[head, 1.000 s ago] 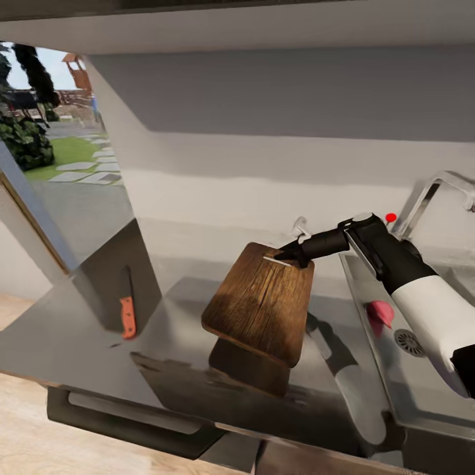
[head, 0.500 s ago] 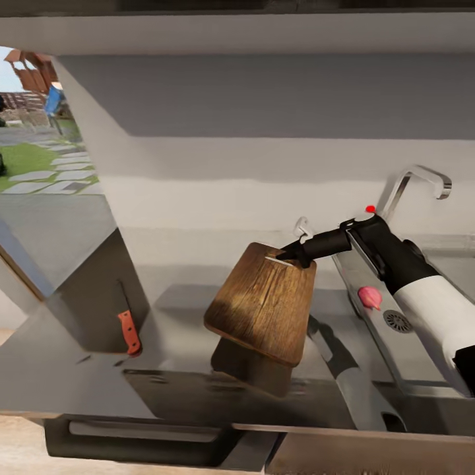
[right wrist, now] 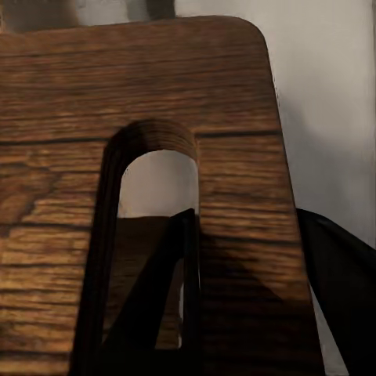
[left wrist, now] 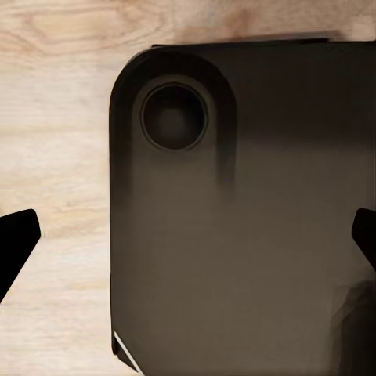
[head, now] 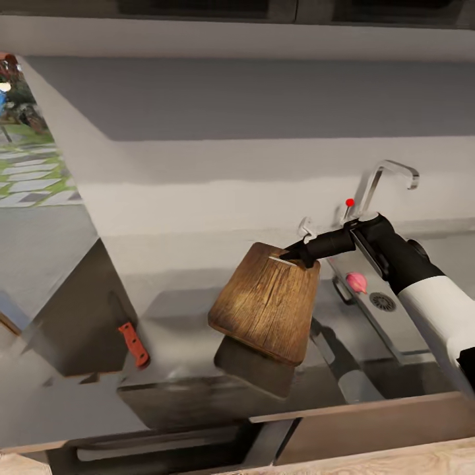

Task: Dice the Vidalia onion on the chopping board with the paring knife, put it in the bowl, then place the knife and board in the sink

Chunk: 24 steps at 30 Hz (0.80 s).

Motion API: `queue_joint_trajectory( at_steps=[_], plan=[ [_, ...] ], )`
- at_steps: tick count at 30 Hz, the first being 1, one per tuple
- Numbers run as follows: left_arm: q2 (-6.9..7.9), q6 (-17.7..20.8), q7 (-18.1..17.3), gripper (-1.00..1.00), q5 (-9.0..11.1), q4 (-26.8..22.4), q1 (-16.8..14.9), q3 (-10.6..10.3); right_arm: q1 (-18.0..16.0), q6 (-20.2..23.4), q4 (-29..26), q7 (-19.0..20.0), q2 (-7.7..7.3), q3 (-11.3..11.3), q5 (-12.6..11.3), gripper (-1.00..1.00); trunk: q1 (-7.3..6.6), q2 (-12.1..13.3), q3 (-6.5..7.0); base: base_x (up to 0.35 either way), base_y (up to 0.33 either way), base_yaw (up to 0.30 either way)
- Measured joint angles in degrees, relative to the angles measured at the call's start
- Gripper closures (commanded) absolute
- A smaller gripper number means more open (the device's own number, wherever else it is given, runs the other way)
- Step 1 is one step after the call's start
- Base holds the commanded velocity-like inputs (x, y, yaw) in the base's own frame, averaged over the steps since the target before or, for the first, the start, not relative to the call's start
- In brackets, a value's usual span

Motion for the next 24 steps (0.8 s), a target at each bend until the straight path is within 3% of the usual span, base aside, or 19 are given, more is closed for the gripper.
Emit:
queue_joint_trajectory(
  at_steps=[17,24],
  plan=[
    [0.00,0.0,0.0,-1.00,0.0,0.0,0.0,0.0,0.0,0.0,0.0,-0.2,-0.01,0.0,0.1,1.00,0.01,0.0,0.46,-0.203,0.211,-0.274],
    [0.00,0.0,0.0,-1.00,0.0,0.0,0.0,0.0,0.0,0.1,0.2,-0.3,0.02,0.0,0.1,1.00,-0.01,0.0,0.50,-0.040,0.057,-0.040]
  ],
)
